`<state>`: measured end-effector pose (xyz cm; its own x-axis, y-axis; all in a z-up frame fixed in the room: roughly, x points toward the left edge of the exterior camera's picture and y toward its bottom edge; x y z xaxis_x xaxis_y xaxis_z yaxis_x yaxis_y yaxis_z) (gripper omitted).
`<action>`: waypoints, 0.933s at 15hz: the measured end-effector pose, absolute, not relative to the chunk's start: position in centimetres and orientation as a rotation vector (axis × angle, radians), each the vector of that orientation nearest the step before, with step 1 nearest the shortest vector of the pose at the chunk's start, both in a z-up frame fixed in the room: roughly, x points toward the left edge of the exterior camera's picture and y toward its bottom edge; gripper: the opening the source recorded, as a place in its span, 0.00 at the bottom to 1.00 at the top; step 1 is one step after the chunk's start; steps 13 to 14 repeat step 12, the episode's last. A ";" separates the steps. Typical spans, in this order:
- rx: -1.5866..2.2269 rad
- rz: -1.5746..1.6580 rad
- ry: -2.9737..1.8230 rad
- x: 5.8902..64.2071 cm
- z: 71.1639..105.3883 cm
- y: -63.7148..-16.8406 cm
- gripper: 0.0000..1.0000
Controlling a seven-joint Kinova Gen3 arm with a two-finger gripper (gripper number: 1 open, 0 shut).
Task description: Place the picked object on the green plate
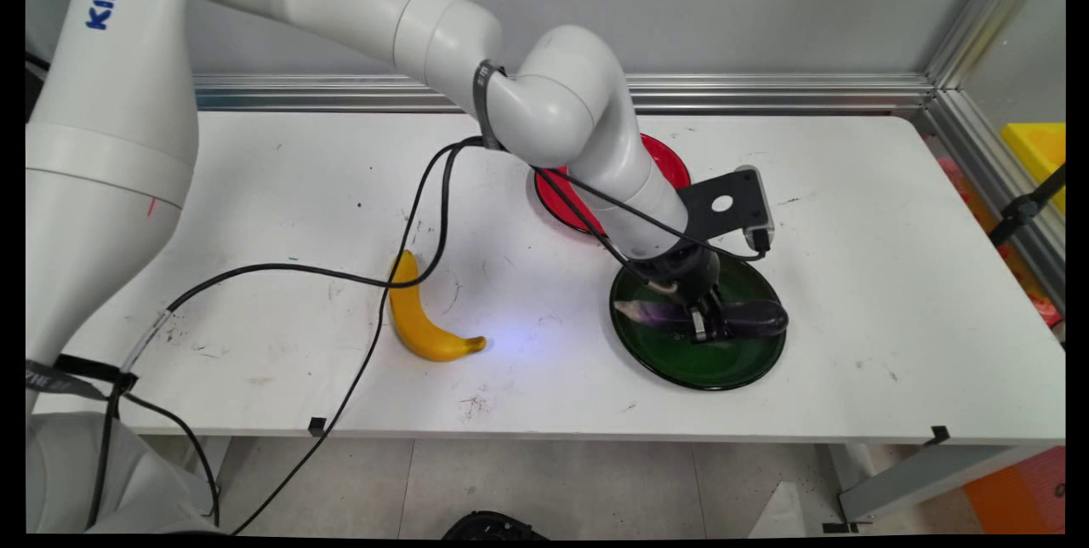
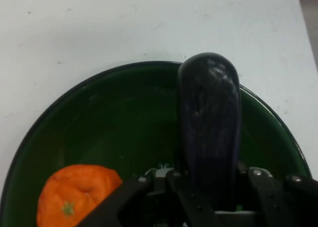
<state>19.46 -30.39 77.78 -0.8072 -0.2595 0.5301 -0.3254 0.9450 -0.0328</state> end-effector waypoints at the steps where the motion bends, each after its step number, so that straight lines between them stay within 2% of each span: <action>1: 0.414 0.167 -2.555 19.4 77.6 -30.4 0.00; 6: 0.403 0.172 -2.550 19.3 76.7 -30.4 0.00; 7: 0.401 0.173 -2.550 19.3 76.6 -30.4 1.00; 14: 0.406 0.170 -2.534 19.2 76.8 -31.0 1.00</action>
